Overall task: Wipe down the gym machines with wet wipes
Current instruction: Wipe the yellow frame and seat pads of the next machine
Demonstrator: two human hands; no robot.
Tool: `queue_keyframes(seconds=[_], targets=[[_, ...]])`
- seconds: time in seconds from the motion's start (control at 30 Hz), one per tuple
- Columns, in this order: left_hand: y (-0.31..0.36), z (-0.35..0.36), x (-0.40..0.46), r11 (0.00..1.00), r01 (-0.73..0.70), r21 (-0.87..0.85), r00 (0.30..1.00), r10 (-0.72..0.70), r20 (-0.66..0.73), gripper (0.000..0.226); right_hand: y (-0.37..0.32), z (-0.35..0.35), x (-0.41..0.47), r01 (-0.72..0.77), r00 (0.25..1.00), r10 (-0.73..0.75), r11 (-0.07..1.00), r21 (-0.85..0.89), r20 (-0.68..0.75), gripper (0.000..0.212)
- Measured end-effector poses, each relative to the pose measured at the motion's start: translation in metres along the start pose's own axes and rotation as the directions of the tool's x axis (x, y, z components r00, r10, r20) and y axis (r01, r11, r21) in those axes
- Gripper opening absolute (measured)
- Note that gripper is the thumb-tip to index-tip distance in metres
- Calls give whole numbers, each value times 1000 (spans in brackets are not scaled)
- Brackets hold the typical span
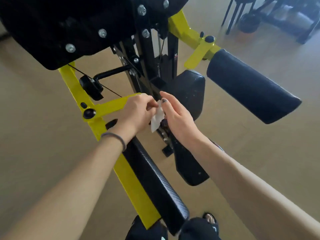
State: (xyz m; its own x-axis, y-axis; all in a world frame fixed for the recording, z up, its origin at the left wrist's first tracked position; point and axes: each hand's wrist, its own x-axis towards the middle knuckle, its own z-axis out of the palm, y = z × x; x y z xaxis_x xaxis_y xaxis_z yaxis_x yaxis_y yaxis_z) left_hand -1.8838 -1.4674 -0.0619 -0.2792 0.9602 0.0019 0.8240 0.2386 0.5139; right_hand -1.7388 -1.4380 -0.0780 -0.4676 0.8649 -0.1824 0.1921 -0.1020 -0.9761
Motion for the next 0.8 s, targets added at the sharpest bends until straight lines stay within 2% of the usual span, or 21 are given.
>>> queue_keyframes(seconds=[0.17, 0.27, 0.37, 0.5, 0.63, 0.73, 0.8], targets=[[87, 74, -33, 955, 149, -255, 986, -122, 118, 5, 49, -102, -53, -95, 995, 94, 995, 24, 41, 32], [126, 121, -47, 906, 278, -320, 956, -228, 185, 3, 71, -148, -81, -250, 967, 252, 943, 218, 15, 25], [153, 158, -60, 834, 415, -363, 906, -342, 248, 8, 86, -179, -99, -358, 932, 359, 888, 287, 52, 23], [164, 199, -74, 664, 539, -519, 842, -434, 319, 6, 105, -202, -107, -447, 889, 448, 806, 389, 93, 22], [155, 224, -86, 498, 609, -618, 788, -470, 397, 7, 129, -201, -112, -464, 876, 481, 813, 352, 44, 16], [139, 217, -82, 393, 618, -681, 749, -557, 358, 10, 129, -193, -105, -473, 873, 484, 815, 334, 56, 9], [128, 198, -70, 343, 583, -736, 726, -627, 283, 16, 116, -187, -87, -426, 899, 437, 865, 265, 20, 10]])
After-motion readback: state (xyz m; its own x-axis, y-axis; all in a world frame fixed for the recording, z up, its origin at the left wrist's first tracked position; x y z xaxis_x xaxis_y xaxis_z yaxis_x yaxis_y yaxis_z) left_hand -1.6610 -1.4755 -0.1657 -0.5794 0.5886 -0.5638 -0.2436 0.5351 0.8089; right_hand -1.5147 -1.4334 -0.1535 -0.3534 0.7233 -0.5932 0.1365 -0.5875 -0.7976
